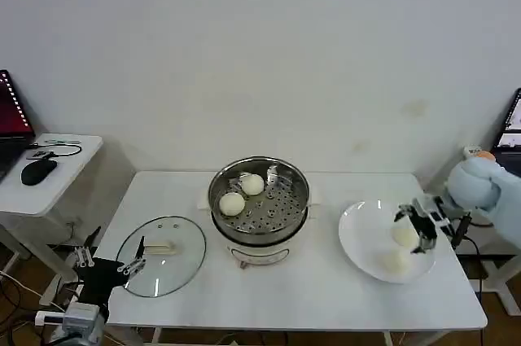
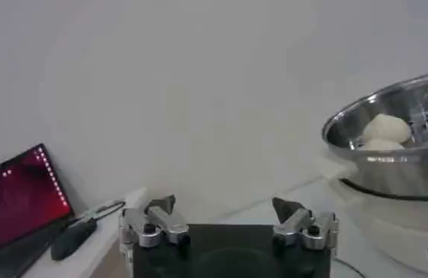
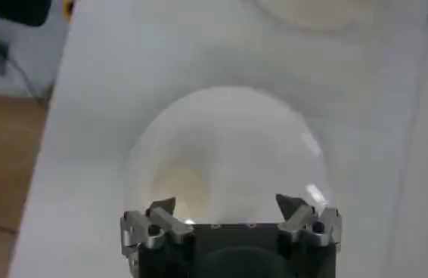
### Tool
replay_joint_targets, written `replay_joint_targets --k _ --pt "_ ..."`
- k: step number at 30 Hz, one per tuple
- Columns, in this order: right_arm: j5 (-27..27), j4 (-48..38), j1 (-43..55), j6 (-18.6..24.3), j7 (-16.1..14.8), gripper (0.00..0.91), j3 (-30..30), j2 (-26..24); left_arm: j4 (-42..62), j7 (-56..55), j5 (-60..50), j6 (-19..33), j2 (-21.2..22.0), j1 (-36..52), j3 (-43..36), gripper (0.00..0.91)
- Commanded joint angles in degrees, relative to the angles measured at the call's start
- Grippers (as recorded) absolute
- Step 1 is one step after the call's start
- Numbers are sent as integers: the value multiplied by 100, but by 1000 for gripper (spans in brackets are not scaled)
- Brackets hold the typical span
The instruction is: Take steamed baozi put them in steamer then cover it.
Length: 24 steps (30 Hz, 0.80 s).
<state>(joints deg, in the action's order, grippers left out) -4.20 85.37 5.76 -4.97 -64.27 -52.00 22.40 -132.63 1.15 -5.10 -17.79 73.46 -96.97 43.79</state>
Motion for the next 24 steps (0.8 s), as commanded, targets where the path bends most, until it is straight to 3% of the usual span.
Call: replay_joint_targets --k 1,8,24 --pt "-539 -124 -1040 246 -69 907 665 -181 38 -4 -11 5 42 -28 -4 907" --pt "-533 -379 -1051 43 71 907 653 309 86 -4 -76 17 81 -56 8 907" --pt "-719 -901 -1163 -38 222 907 631 856 153 -6 -90 28 110 -45 29 907"
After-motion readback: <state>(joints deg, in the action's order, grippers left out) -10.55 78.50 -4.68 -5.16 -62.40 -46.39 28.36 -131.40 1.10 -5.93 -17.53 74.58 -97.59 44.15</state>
